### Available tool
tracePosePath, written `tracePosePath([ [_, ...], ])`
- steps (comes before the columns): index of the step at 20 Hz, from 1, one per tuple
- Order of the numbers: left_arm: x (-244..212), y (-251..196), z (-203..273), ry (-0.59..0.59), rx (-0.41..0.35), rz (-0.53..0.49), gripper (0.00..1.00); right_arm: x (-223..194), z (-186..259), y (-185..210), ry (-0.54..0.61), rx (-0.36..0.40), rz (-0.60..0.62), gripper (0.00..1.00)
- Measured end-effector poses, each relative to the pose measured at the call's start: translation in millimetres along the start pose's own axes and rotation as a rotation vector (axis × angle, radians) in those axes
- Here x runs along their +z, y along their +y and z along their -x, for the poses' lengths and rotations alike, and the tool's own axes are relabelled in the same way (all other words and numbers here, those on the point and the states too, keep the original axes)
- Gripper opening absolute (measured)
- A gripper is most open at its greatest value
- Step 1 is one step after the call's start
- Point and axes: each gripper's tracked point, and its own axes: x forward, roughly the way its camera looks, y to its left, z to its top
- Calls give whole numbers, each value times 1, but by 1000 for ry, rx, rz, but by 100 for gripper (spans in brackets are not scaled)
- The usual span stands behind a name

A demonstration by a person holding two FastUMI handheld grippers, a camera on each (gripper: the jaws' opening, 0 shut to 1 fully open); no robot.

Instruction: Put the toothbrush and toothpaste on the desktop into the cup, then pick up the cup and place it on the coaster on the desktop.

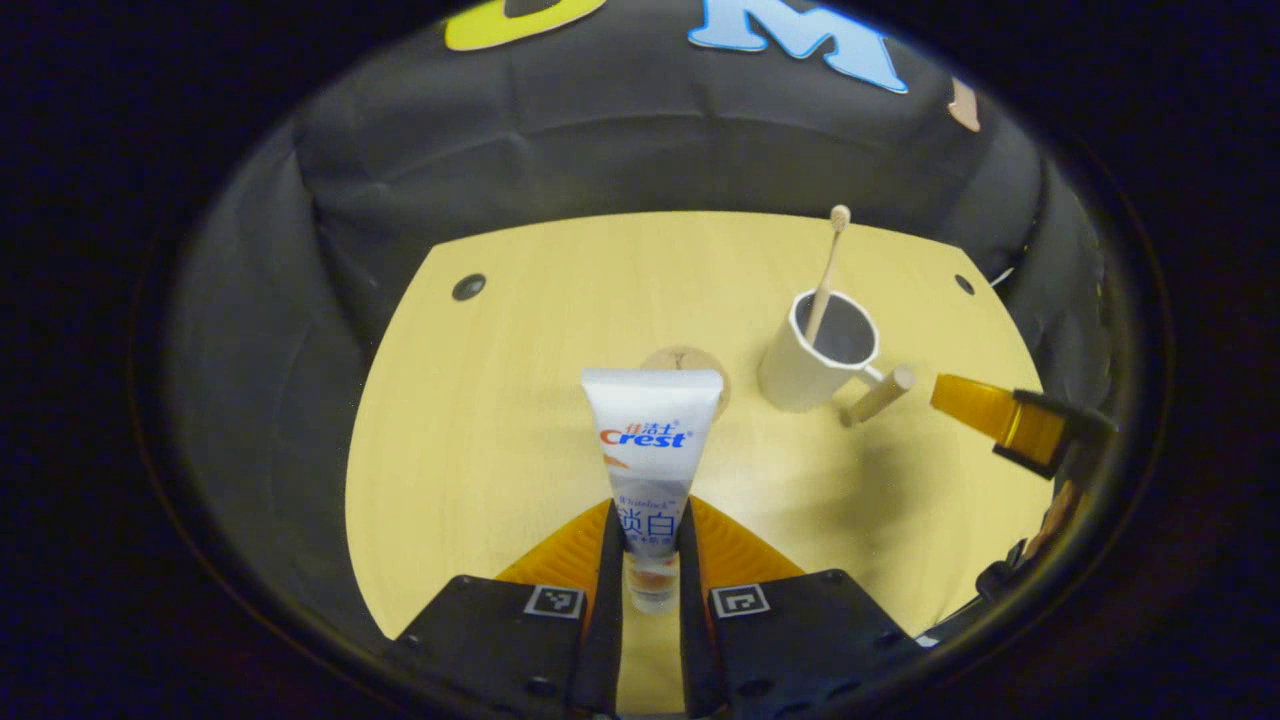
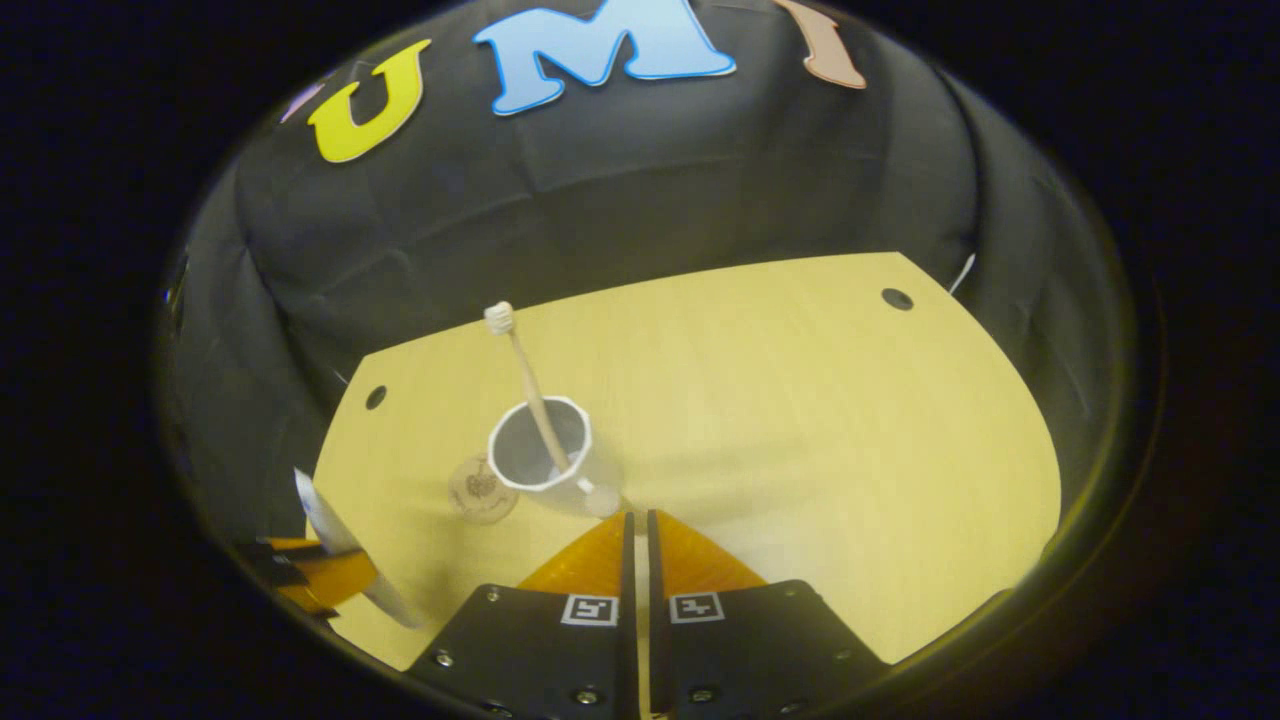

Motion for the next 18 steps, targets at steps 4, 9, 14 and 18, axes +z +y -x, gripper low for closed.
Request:
tracePosePath([
  [4, 63, -44, -3, -69, -63, -45, 32, -21, 21, -51, 4, -63, -63, 4],
  [9, 120, -60, -17, -123, -74, -42, 32, -51, 33, -98, 38, -113, -115, 4],
  [14, 156, -90, -43, -136, -90, -44, 32, -70, 39, -135, 71, -153, -142, 4],
  [18, 165, -97, -52, -142, -84, -30, 32, -77, 53, -152, 75, -174, -133, 4],
])
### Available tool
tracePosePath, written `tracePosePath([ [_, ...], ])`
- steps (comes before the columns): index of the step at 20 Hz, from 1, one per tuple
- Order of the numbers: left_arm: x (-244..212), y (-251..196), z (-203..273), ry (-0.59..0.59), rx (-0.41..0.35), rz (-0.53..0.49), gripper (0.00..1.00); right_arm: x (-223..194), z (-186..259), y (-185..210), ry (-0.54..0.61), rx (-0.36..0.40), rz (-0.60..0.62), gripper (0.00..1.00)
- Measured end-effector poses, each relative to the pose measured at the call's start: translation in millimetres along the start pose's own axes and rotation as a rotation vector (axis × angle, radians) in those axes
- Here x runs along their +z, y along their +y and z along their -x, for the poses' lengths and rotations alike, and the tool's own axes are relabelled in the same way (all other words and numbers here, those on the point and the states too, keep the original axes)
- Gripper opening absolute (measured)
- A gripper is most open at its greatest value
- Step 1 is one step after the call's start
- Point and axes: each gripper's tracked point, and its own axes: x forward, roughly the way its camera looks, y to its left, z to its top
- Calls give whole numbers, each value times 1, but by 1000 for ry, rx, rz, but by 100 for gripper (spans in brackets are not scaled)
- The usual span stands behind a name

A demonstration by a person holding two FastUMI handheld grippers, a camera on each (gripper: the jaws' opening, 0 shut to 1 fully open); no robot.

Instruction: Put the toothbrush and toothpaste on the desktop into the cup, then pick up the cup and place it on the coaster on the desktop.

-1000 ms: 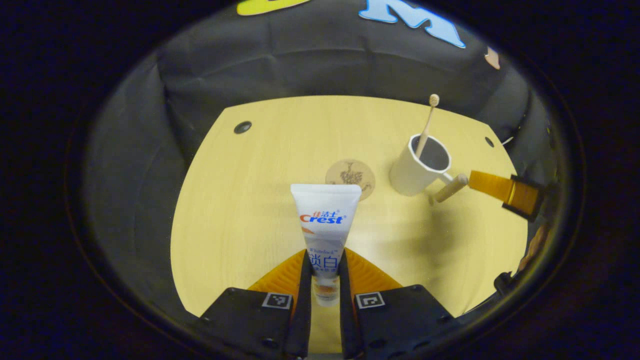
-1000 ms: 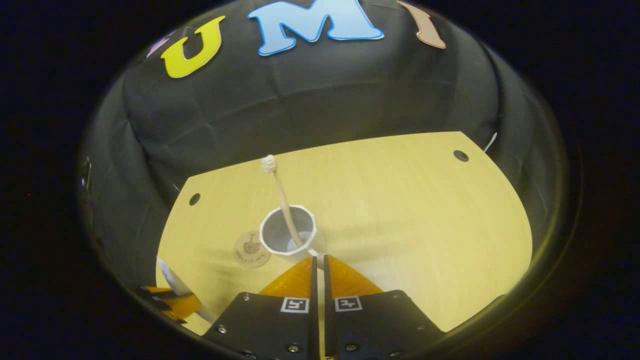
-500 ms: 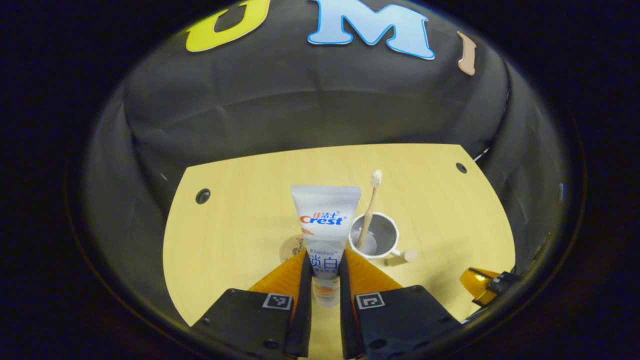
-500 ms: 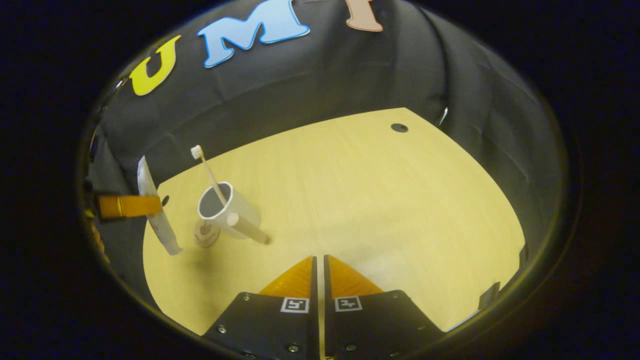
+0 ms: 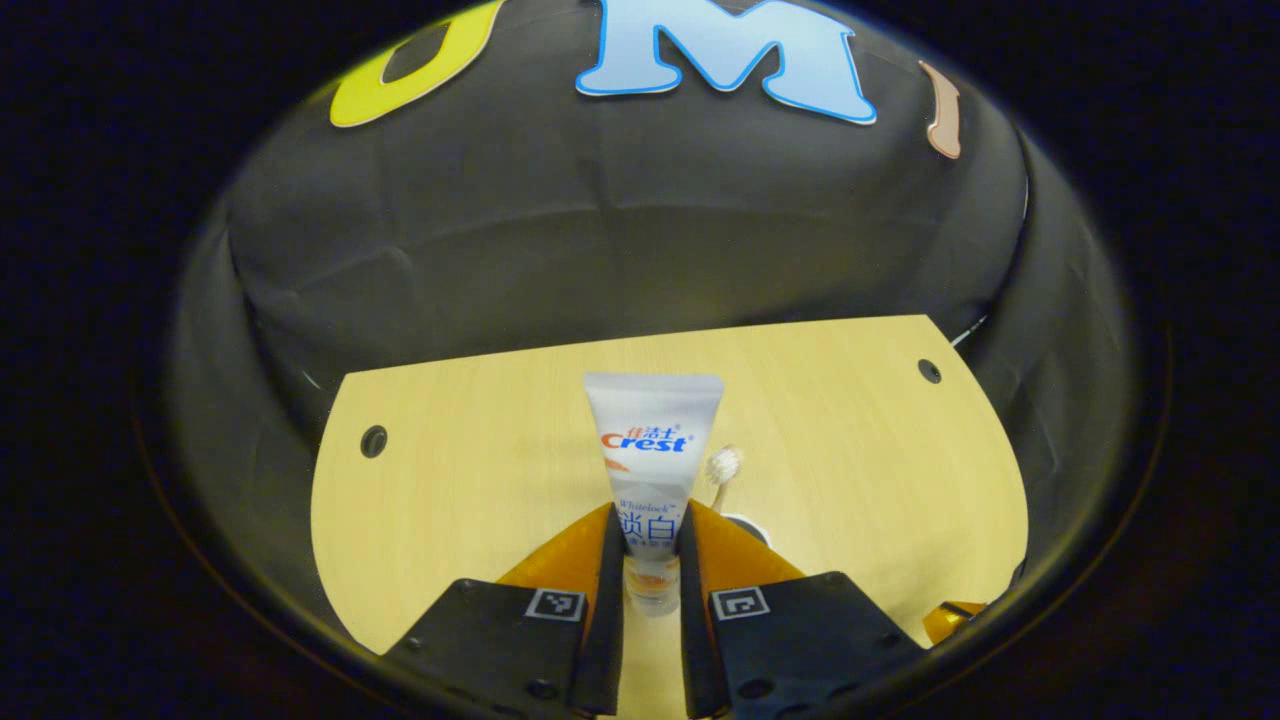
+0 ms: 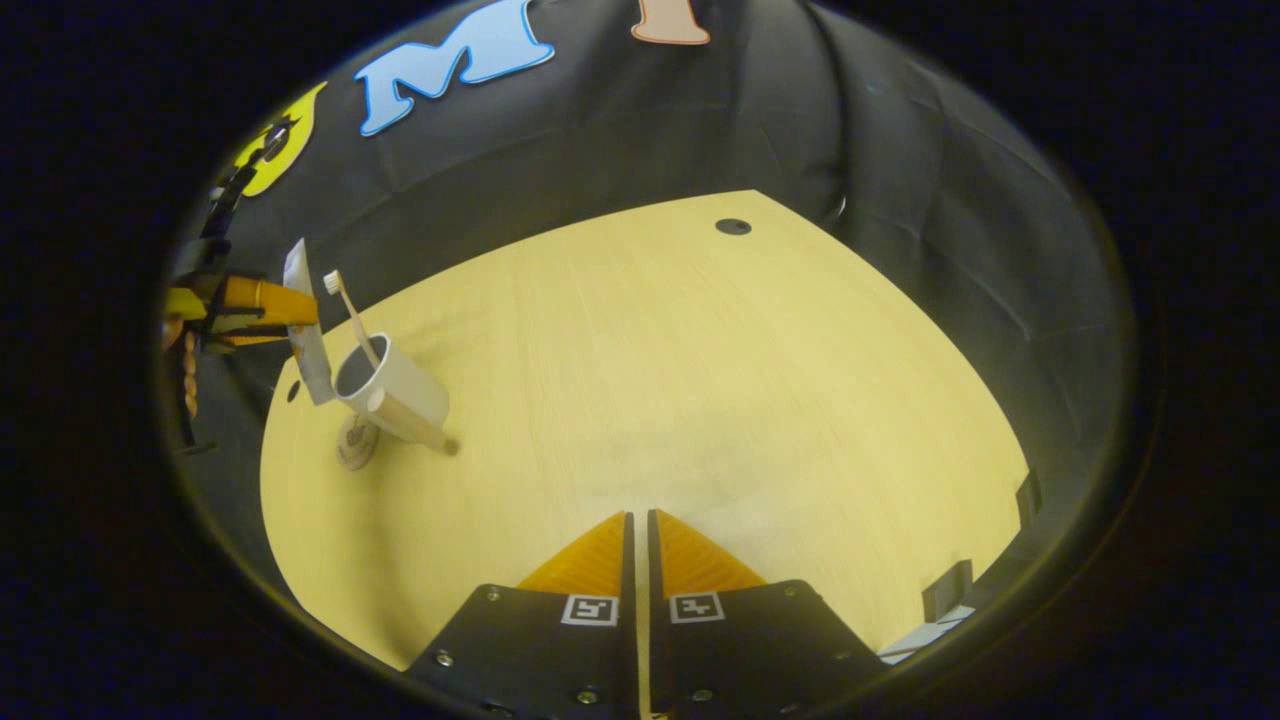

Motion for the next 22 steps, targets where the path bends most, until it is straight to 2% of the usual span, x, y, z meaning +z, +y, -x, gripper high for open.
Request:
tracePosePath([
  [7, 32, -7, 18, -75, -4, 4, 31, -4, -8, -5, 19, 8, -13, 4],
  [12, 44, -30, 10, -87, -22, -21, 31, -3, -11, -2, 17, 21, -8, 4],
  [18, 28, -52, -6, -58, -56, 39, 31, -4, -12, -27, 29, -11, -47, 4],
  [22, 6, -49, -18, -32, -31, -9, 32, 0, -13, -39, 27, -23, -71, 4],
])
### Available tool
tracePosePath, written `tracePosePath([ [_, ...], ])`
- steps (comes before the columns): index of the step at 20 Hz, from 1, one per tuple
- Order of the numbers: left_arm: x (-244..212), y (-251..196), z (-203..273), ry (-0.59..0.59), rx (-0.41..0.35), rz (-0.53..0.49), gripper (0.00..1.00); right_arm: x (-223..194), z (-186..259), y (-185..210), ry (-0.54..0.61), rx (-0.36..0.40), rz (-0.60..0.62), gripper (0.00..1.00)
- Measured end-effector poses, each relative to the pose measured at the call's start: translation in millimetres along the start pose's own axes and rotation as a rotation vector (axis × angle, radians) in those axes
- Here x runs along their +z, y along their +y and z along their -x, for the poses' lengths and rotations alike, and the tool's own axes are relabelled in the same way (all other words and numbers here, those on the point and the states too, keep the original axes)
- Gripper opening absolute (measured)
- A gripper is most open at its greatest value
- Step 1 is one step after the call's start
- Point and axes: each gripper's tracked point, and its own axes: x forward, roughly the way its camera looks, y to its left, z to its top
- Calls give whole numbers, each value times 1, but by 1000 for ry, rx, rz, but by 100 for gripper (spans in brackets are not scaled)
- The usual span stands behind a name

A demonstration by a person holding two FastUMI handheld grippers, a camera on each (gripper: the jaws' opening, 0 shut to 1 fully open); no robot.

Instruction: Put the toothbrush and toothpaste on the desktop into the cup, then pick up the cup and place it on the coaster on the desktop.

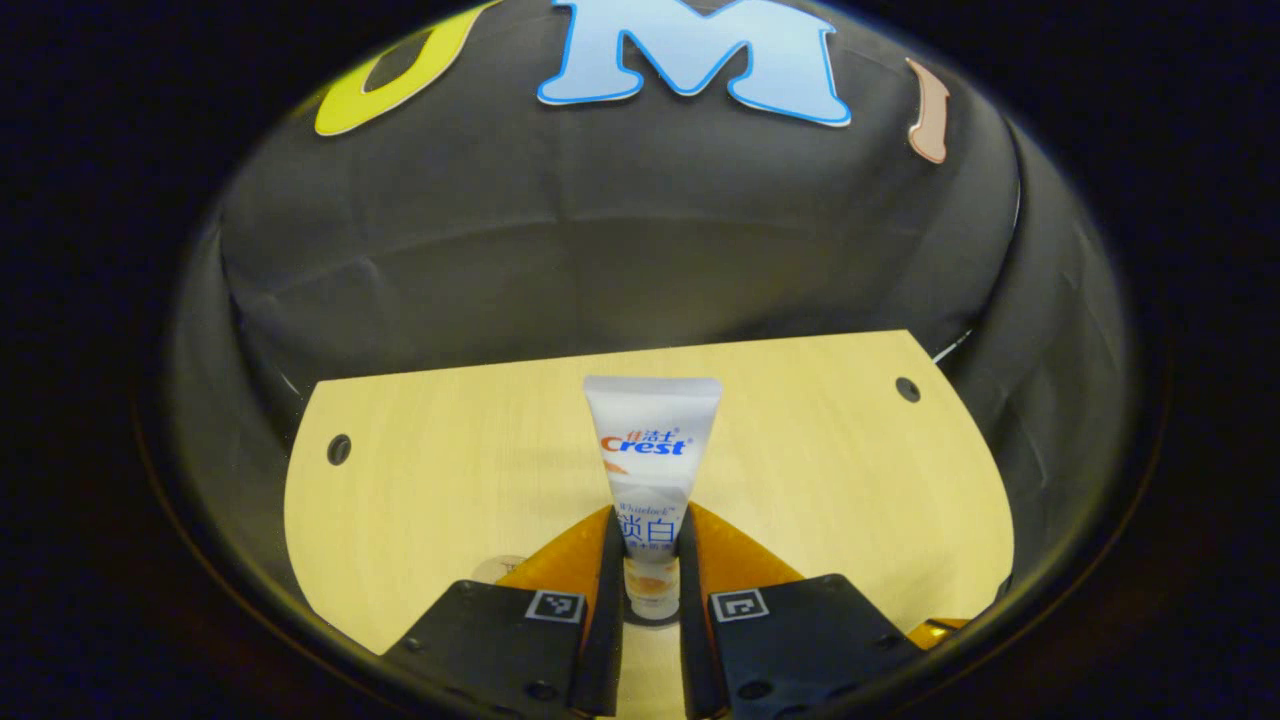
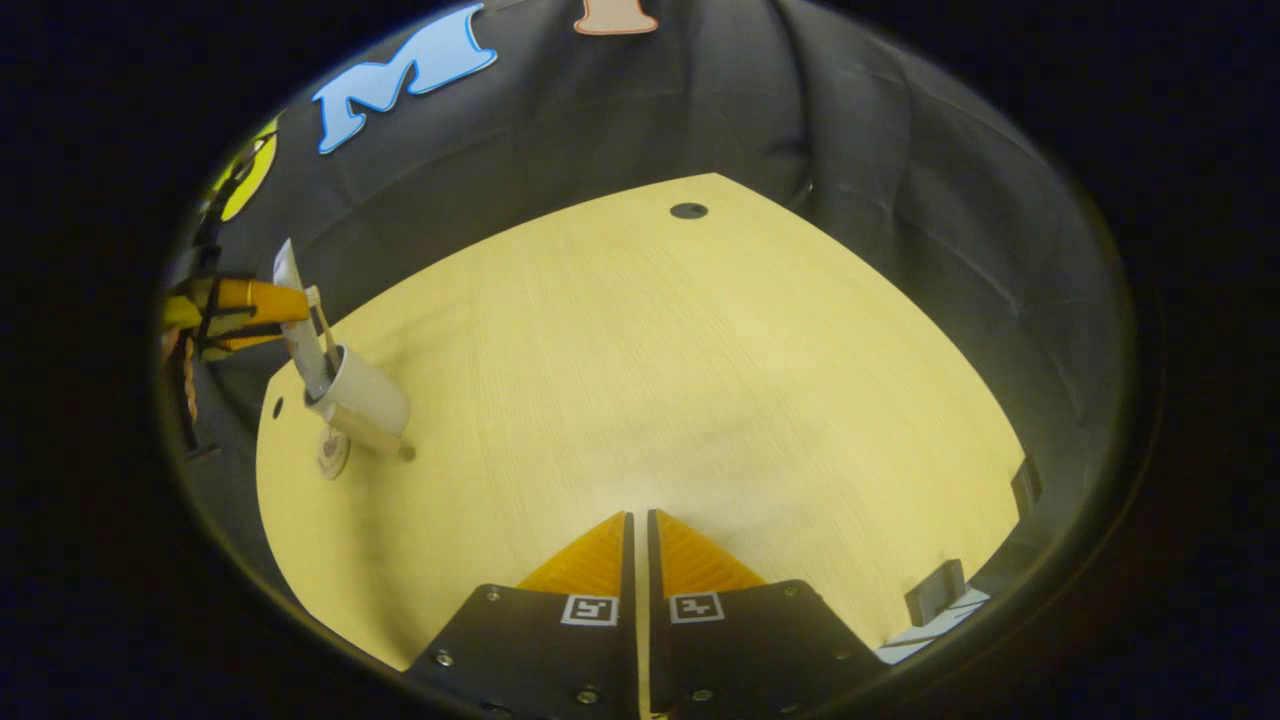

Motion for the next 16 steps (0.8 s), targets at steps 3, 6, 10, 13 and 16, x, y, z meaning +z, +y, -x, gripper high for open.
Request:
tracePosePath([
  [3, -20, -8, 1, 46, -31, 18, 44, 2, 0, 3, 2, 10, -2, 4],
  [6, -24, -7, 4, 44, -21, 3, 60, 2, -2, 11, -1, 29, 10, 4],
  [10, -24, -5, 12, 31, -16, 1, 78, 9, -3, 28, -7, 58, 39, 4],
  [13, -25, -1, 23, 25, -16, 19, 72, 18, 1, 44, -16, 93, 58, 4],
  [16, -33, 19, 45, 16, -11, 47, 78, 33, 5, 69, -35, 137, 90, 4],
])
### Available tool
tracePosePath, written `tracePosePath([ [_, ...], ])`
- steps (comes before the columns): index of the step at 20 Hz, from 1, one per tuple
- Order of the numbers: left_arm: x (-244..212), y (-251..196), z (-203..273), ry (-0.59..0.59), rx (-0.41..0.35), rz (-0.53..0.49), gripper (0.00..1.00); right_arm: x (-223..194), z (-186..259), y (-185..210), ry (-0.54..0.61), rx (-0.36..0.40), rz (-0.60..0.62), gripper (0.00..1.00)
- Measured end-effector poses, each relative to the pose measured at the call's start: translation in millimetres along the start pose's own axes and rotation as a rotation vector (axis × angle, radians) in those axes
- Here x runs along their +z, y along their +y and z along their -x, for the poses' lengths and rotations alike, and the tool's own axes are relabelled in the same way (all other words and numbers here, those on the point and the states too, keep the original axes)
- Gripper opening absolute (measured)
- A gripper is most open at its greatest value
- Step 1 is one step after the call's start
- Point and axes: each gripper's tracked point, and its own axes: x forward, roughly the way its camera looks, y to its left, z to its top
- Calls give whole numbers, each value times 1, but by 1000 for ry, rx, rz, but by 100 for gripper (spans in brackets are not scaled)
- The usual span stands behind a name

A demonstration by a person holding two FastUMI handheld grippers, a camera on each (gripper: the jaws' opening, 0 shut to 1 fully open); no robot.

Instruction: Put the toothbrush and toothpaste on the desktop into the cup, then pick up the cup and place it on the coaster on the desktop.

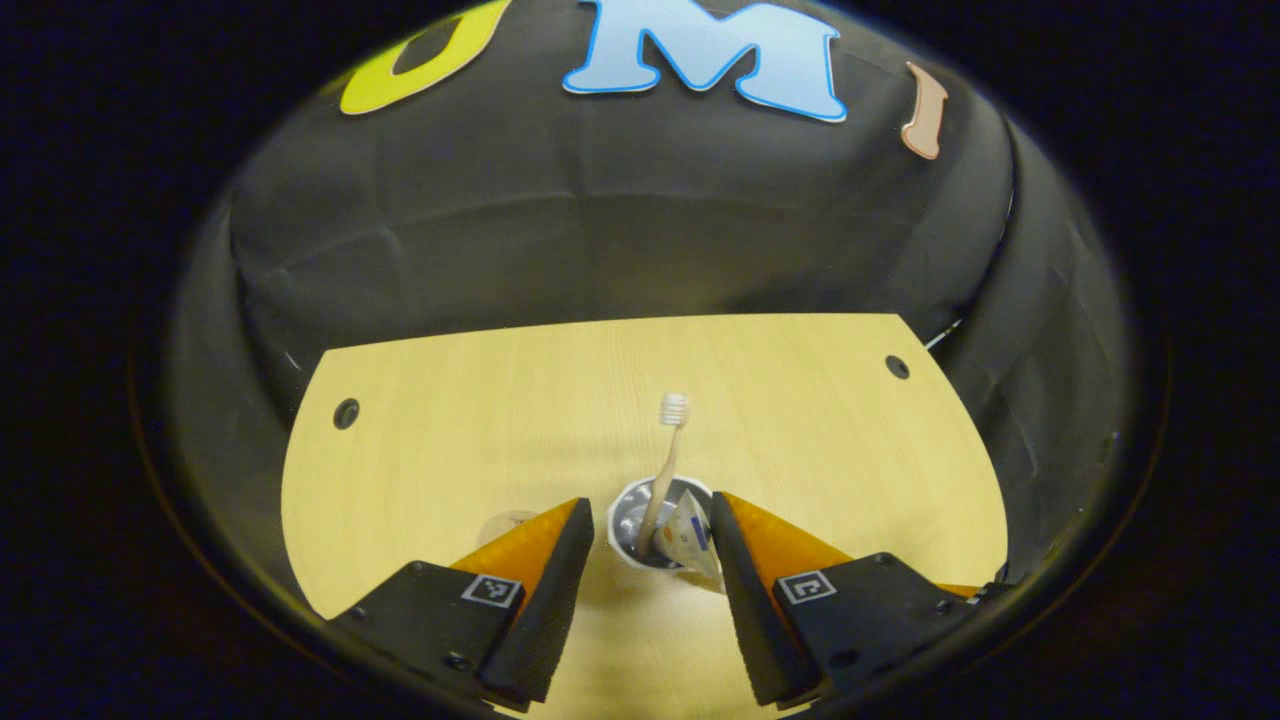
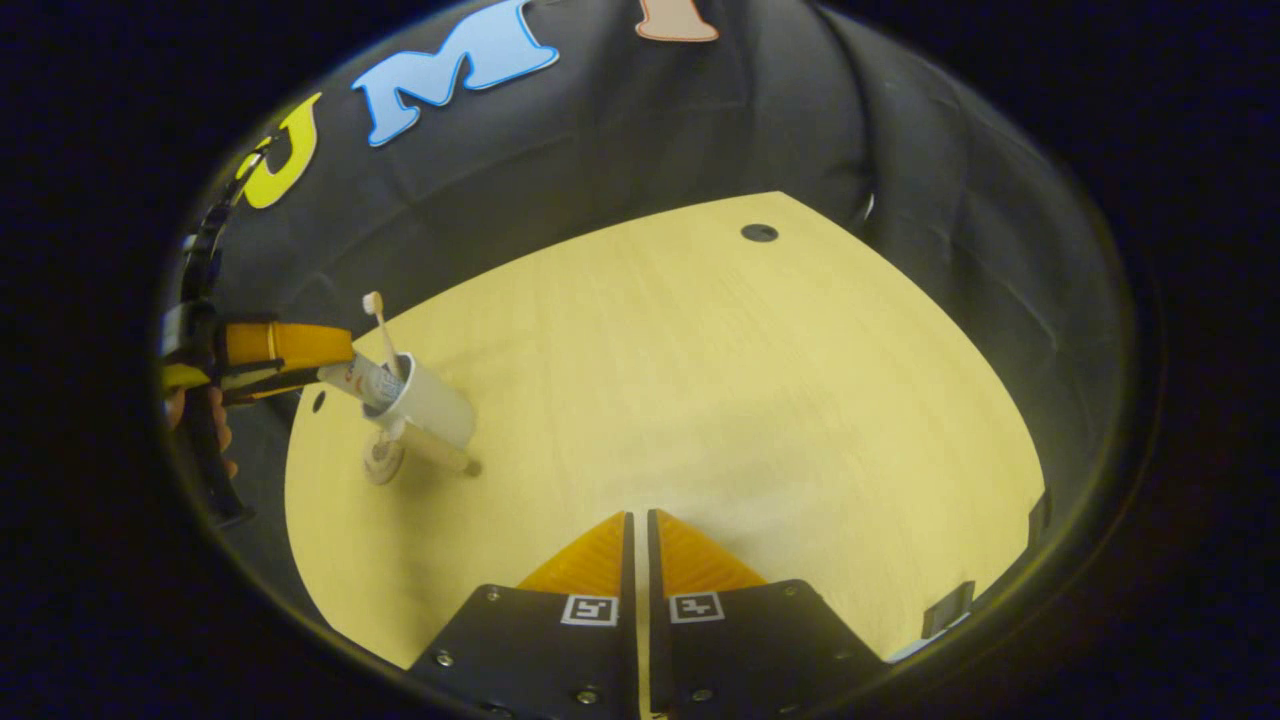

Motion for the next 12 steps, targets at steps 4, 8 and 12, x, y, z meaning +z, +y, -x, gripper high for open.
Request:
tracePosePath([
  [4, -13, 28, 26, -9, 6, 61, 78, 24, -3, 43, -17, 74, 54, 5],
  [8, -31, 56, 48, -2, 19, 134, 77, 38, -16, 89, -12, 160, 137, 16],
  [12, -50, 92, 66, -4, 58, 185, 77, 40, -25, 129, 23, 229, 242, 29],
])
